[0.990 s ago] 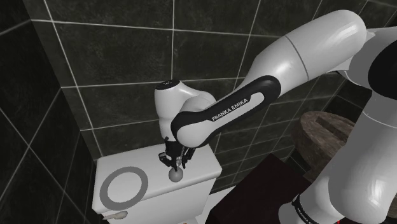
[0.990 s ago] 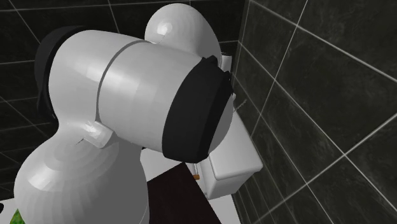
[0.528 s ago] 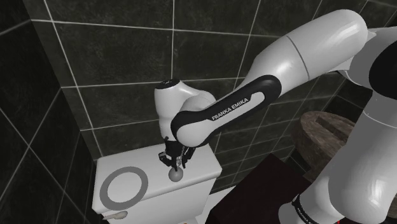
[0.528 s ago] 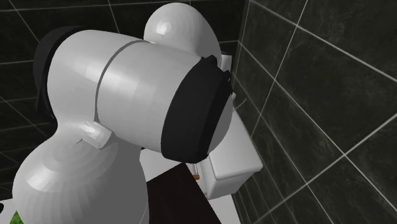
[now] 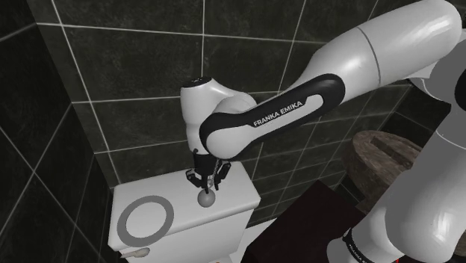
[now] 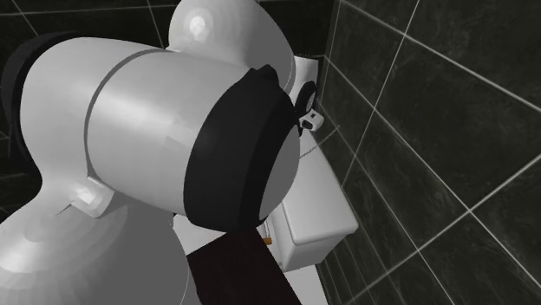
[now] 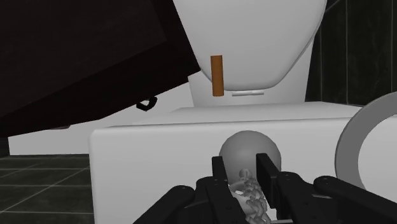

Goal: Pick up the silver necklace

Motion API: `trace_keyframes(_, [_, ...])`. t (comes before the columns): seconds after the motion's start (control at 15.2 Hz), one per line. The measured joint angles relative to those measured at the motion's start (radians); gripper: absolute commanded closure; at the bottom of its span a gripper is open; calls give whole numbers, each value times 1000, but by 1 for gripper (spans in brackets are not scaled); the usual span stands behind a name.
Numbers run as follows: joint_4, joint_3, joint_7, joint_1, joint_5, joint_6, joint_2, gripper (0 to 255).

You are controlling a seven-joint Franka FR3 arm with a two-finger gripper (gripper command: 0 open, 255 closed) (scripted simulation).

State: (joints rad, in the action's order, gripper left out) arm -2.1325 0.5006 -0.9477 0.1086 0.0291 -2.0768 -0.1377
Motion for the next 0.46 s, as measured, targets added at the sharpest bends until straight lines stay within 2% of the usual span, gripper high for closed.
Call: trace_keyframes(0.46, [40, 3, 18, -6, -26, 83, 49, 255])
